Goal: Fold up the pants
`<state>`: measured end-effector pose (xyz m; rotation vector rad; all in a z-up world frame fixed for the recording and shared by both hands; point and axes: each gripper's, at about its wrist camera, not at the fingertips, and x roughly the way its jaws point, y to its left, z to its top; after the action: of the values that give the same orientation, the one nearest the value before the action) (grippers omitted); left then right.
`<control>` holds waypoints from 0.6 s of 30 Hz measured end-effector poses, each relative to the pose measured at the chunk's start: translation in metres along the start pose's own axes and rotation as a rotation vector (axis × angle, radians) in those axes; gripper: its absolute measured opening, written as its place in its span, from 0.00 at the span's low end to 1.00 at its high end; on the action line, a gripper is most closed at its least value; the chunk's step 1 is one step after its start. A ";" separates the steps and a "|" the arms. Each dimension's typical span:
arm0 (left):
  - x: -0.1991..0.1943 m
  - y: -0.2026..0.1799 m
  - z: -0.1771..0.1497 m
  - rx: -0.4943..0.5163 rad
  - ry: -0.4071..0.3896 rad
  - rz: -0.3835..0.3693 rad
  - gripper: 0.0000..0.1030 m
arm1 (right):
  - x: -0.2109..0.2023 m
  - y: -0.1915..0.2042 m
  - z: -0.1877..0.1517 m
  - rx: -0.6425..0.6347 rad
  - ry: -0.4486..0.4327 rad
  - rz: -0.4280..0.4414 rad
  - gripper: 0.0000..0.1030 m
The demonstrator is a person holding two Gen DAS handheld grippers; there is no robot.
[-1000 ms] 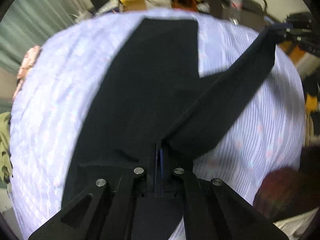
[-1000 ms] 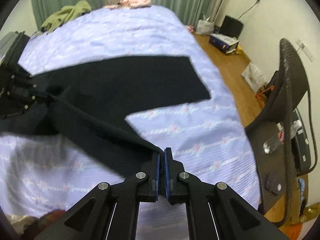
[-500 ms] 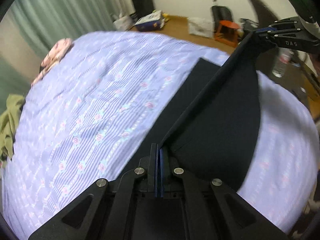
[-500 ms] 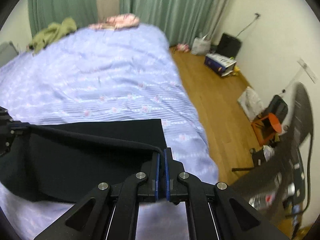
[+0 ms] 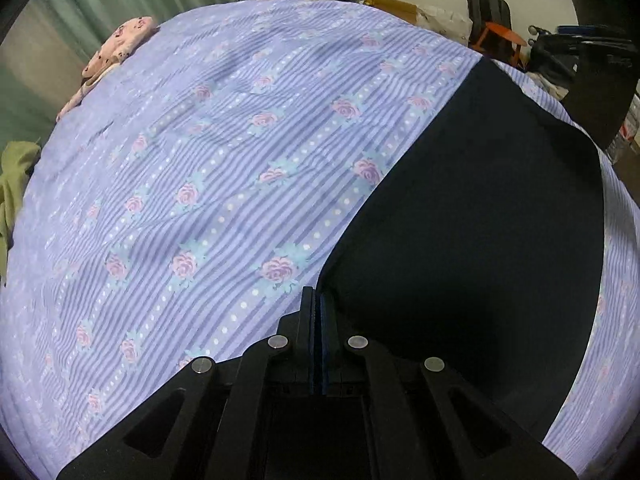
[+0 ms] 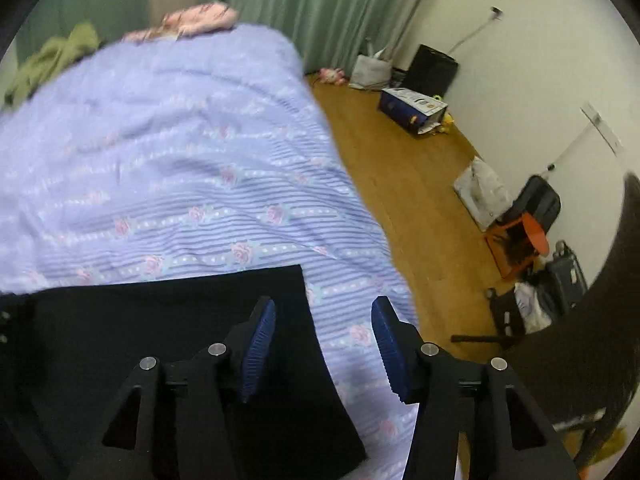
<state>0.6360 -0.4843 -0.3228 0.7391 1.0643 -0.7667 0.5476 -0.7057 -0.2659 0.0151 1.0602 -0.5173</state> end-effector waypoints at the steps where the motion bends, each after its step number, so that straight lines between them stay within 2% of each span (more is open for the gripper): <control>1: -0.004 -0.001 0.001 -0.005 -0.006 0.010 0.10 | -0.009 -0.004 -0.008 0.011 -0.015 -0.016 0.49; 3: -0.027 0.000 0.002 -0.044 -0.071 0.021 0.26 | -0.025 -0.007 -0.026 0.009 -0.034 -0.044 0.49; 4: -0.043 -0.001 -0.001 -0.055 -0.115 0.030 0.42 | -0.036 -0.008 -0.036 0.001 -0.046 -0.041 0.49; 5: -0.068 -0.005 -0.010 -0.074 -0.174 0.043 0.51 | -0.046 -0.009 -0.044 -0.003 -0.055 -0.041 0.49; 8: -0.118 -0.017 -0.037 -0.105 -0.244 0.051 0.53 | -0.088 -0.012 -0.080 0.011 -0.072 -0.007 0.50; 10: -0.149 -0.030 -0.062 -0.119 -0.257 0.099 0.54 | -0.111 -0.014 -0.095 0.037 -0.073 0.040 0.52; 12: -0.186 -0.047 -0.097 -0.136 -0.278 0.163 0.60 | -0.144 -0.015 -0.116 0.087 -0.081 0.098 0.54; 14: -0.221 -0.058 -0.134 -0.204 -0.285 0.219 0.63 | -0.172 -0.009 -0.130 0.084 -0.088 0.153 0.55; 18: -0.271 -0.056 -0.199 -0.381 -0.285 0.263 0.67 | -0.224 0.013 -0.154 0.017 -0.137 0.215 0.64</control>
<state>0.4167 -0.2996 -0.1378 0.4161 0.8023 -0.4107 0.3402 -0.5660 -0.1586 0.1063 0.9078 -0.3281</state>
